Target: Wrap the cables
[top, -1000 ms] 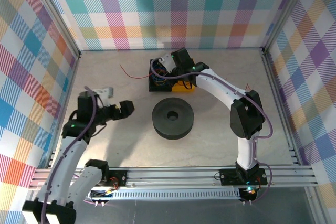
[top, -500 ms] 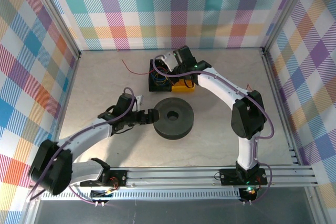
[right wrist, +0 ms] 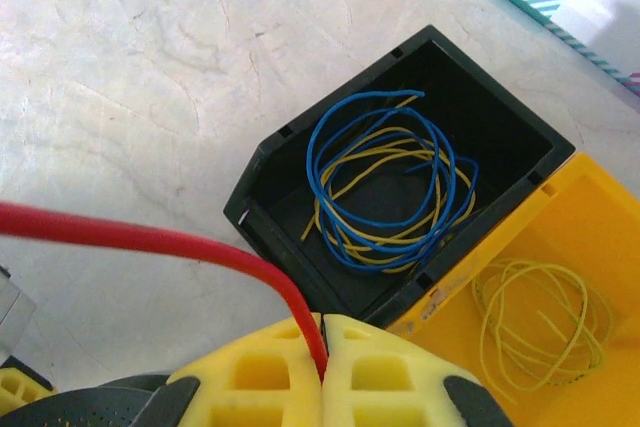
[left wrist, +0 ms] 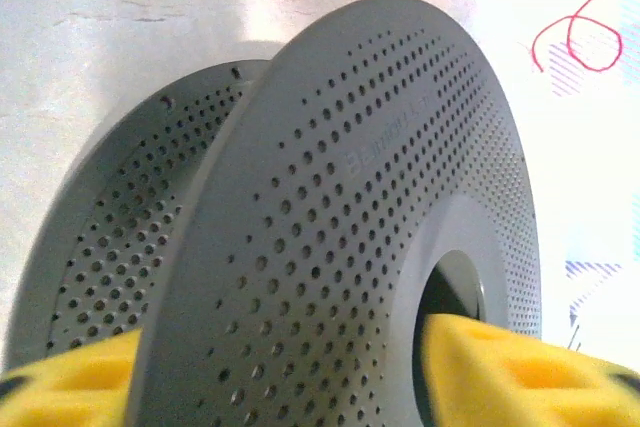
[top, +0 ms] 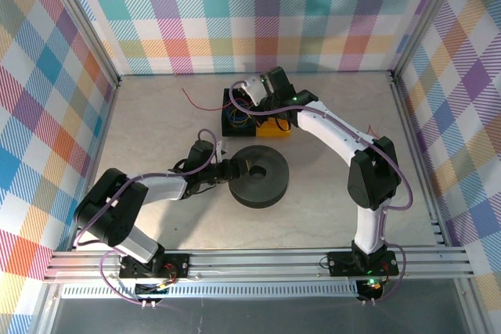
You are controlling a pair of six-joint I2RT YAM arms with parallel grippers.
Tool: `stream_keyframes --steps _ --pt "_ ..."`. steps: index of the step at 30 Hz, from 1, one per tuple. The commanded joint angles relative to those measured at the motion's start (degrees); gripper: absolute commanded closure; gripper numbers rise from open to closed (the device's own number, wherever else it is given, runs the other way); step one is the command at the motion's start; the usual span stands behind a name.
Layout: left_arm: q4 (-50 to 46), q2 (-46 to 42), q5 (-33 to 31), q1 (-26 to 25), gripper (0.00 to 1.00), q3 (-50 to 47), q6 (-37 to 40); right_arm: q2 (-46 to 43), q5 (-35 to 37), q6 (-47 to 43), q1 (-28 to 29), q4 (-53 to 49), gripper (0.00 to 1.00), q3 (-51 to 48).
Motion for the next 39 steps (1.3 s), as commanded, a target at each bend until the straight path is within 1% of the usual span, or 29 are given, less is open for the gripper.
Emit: stream_keyframes --steps 1,3,5,6,7,8,11,12,13,15,16,18,21,24,32,34,38,39 --pt "5.1 0.5 2.1 -0.5 0.58 -1.0 -1.2 -2.4 -0.5 0.6 -0.3 -0.1 1.0 -0.9" --pt "1.8 -0.8 1.6 -0.5 0.75 -0.4 -0.1 -2.5 -0.5 0.6 -0.4 -0.2 1.0 -0.9" --pt "-3.6 -3.3 0.2 -0.5 0.91 1.0 2.1 -2.6 -0.6 0.6 -0.4 -0.1 1.0 -1.0" --pt "-7.8 -5.2 -0.9 -0.5 0.98 1.9 3.8 -2.7 -0.6 0.6 -0.4 -0.1 1.0 -0.9" --pt "-12.0 -7.2 -2.2 -0.5 1.0 2.9 5.8 -2.8 -0.7 0.6 -0.4 -0.1 1.0 -1.1" --pt "-16.3 -9.1 -3.6 -0.5 1.0 4.0 7.9 -3.0 -0.7 0.7 -0.5 0.0 1.0 -1.2" --pt "-33.7 -15.1 -10.8 -0.6 1.0 9.5 15.2 -3.3 -0.8 0.7 -0.6 0.4 1.0 -1.5" --pt "-39.3 -16.8 -14.1 -0.8 1.0 11.6 17.6 -3.4 -0.8 0.8 -0.6 0.5 1.0 -1.6" --pt "-46.8 -18.1 -18.8 -1.4 1.0 14.4 20.2 -3.4 -0.9 0.9 -0.7 0.6 1.0 -1.6" --pt "-57.1 -19.1 -28.5 -3.5 1.0 19.6 24.3 -3.3 -1.0 1.2 -0.8 0.8 1.0 -1.5" --pt "-61.3 -19.0 -32.5 -4.1 1.0 21.9 25.5 -3.0 -1.2 1.4 -0.9 0.9 1.0 -1.4" --pt "-66.4 -18.7 -37.7 -4.6 1.0 25.1 26.7 -2.6 -1.5 1.9 -1.1 1.0 1.0 -1.1" --pt "-69.5 -17.9 -42.9 -4.9 1.0 27.1 27.0 -2.0 -1.9 2.4 -1.1 1.0 1.0 -0.7" --pt "-69.1 -16.6 -45.2 -5.0 1.0 27.1 26.9 -1.7 -2.1 2.6 -1.1 0.9 1.0 -0.7" --pt "-64.4 -14.2 -44.1 -5.0 1.0 25.9 26.9 -1.5 -2.3 2.8 -1.1 0.8 1.0 -1.0" --pt "-64.4 -14.1 -43.6 -5.0 0.89 26.4 27.2 -1.5 -2.3 2.8 -1.1 0.8 1.0 -1.1" --pt "-66.6 -15.8 -43.8 -5.0 0.78 28.4 28.4 -1.5 -2.4 2.7 -1.2 0.8 1.0 -1.2" --pt "-67.5 -16.5 -44.1 -5.0 0.72 29.3 29.0 -1.4 -2.5 2.7 -1.2 0.7 1.0 -1.2"
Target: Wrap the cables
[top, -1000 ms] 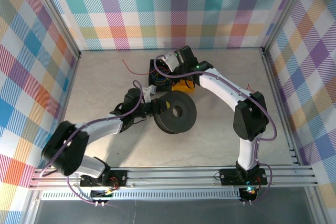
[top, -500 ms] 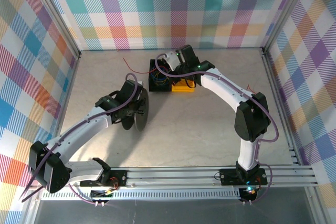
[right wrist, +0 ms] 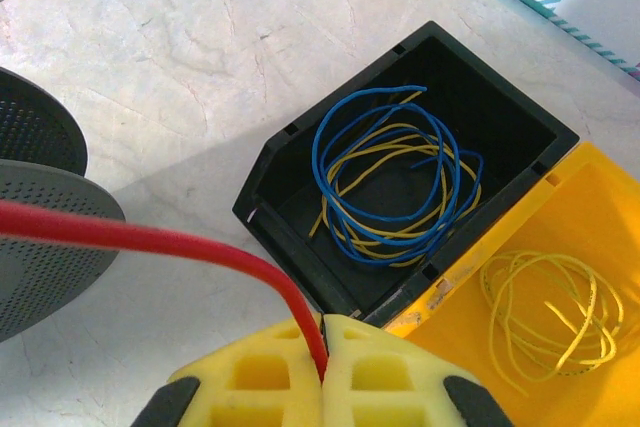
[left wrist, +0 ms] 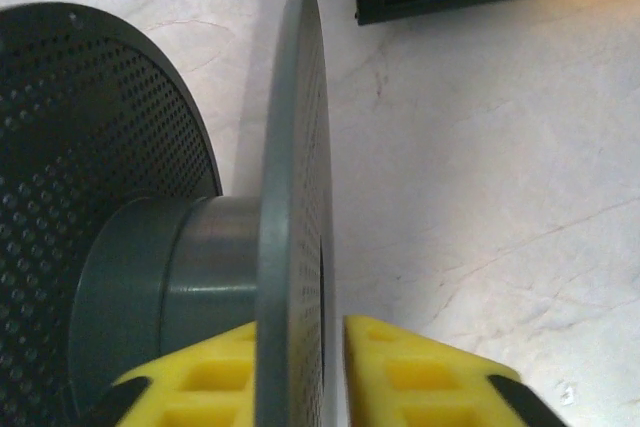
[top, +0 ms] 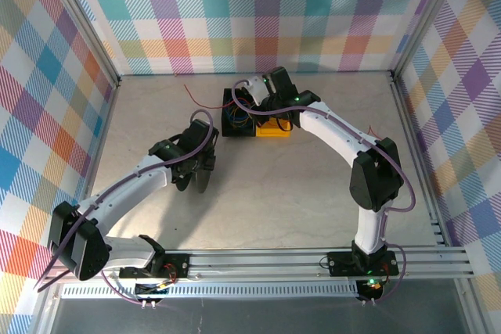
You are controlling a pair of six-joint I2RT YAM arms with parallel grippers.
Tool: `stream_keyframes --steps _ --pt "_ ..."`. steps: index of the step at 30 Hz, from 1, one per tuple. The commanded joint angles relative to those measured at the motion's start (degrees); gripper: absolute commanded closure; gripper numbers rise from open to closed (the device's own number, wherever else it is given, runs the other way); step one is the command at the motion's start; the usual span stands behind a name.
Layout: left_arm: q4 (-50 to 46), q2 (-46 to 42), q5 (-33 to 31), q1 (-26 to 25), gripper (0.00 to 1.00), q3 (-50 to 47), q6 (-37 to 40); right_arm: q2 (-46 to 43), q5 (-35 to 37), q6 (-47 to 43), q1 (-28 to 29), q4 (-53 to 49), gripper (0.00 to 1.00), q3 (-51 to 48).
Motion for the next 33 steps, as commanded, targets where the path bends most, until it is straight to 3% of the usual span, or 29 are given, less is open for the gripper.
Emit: stream_keyframes --steps 1,7,10,14,20,26,33 --pt "-5.0 -2.4 -1.7 -0.3 0.66 3.4 2.4 -0.2 -1.4 1.1 -0.3 0.5 1.0 -0.2" --pt "-11.1 -7.8 -4.4 0.3 0.14 10.1 6.1 0.0 -1.8 1.3 -0.3 0.6 1.0 -0.2" --pt "-15.0 -9.8 -7.5 2.0 0.06 13.0 5.5 0.1 -2.1 1.6 -0.4 0.6 1.0 -0.3" --pt "-19.2 -10.8 -7.9 9.2 0.0 11.2 4.4 -0.1 -2.6 2.0 -0.4 1.1 1.0 -0.8" --pt "-18.3 -13.2 -1.3 16.7 0.0 5.4 3.7 -0.1 -3.0 2.3 -0.4 1.5 1.0 -1.6" --pt "-15.7 -10.5 3.4 17.7 0.01 3.1 3.7 -0.1 -3.6 2.7 -0.4 1.3 1.0 -1.7" --pt "-14.2 -8.9 6.4 17.7 0.44 1.9 3.6 0.0 -3.6 2.7 -0.4 0.9 1.0 -1.9"
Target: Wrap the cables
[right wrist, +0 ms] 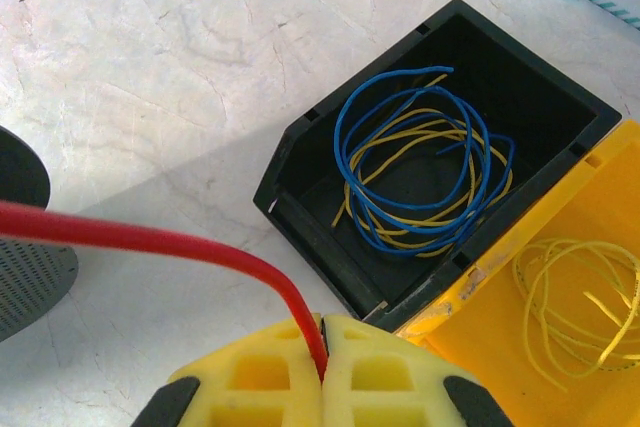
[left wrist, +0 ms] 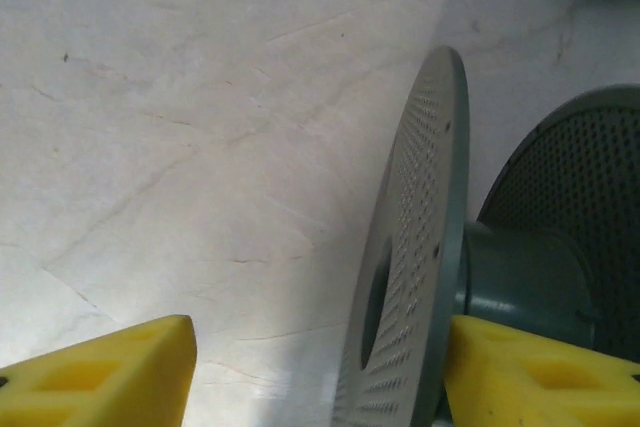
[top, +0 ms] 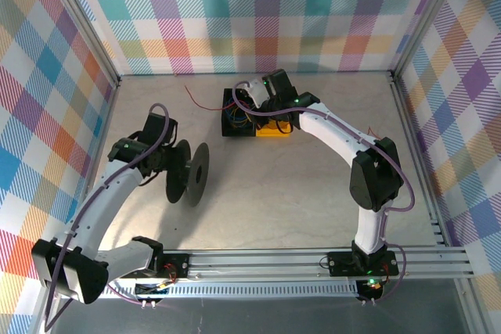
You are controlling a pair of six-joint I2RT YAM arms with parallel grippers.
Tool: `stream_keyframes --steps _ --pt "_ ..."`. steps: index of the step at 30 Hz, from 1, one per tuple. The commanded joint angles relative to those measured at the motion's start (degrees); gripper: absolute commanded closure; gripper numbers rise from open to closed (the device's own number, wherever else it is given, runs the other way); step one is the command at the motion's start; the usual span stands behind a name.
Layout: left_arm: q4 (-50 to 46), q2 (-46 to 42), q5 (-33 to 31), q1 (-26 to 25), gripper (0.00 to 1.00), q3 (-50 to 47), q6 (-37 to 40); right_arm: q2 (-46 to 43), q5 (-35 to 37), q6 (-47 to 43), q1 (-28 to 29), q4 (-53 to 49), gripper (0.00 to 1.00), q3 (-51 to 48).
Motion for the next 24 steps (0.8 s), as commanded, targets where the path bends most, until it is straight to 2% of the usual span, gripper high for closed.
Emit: stream_keyframes --steps 1,8,10,18,24 --pt "0.8 -0.2 1.9 0.5 0.51 -0.8 -0.3 0.0 -1.6 0.7 -0.4 0.4 1.0 -0.3" --pt "1.2 0.4 2.4 0.6 0.93 -0.5 -0.3 0.6 -3.0 1.3 -0.4 -0.8 1.0 0.7" --pt "1.4 1.0 2.5 0.6 1.0 -0.1 -0.3 0.8 -3.9 1.8 -0.3 -1.8 1.0 1.3" --pt "5.2 5.2 2.7 2.8 1.0 3.2 0.2 3.4 -6.3 11.2 0.6 -12.1 1.0 5.5" --pt "8.8 11.0 2.7 5.9 1.0 7.2 0.2 2.9 -6.5 17.7 3.2 -12.9 1.0 4.5"
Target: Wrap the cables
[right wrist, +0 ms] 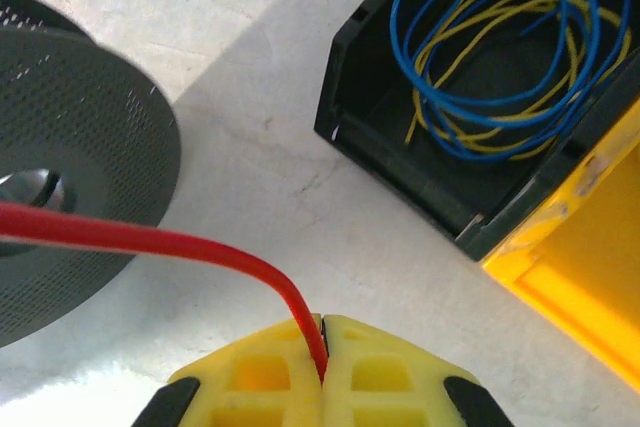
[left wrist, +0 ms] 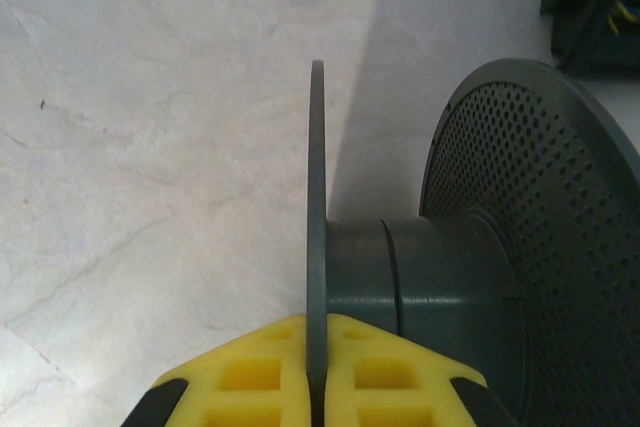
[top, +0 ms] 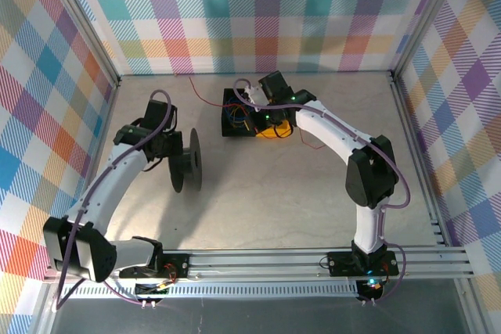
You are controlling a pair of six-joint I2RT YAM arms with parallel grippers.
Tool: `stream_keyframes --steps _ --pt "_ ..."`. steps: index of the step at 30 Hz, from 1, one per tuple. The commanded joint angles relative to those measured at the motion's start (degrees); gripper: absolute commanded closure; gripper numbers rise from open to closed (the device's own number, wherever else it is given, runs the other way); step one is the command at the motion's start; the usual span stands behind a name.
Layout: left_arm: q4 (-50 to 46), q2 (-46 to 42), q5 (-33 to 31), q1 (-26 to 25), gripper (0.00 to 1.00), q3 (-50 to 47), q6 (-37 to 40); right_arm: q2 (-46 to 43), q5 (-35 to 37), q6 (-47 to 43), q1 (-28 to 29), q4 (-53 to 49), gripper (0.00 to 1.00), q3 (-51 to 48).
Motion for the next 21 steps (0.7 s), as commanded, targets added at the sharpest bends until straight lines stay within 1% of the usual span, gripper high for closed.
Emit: stream_keyframes --steps 1,9,13,21 --pt "3.4 3.0 0.4 2.0 1.0 2.9 0.5 0.5 -1.5 5.9 2.3 -2.5 1.0 1.0" --pt "5.6 8.8 1.3 3.2 1.0 6.7 0.5 2.5 -1.5 11.6 5.8 -3.4 1.0 2.1" --pt "6.0 9.1 1.5 3.3 1.0 6.8 0.5 6.7 0.2 15.4 5.9 -8.3 1.0 6.5" --pt "5.7 8.2 0.8 3.5 1.0 6.2 0.8 11.1 0.6 15.4 6.7 -13.6 1.0 12.2"
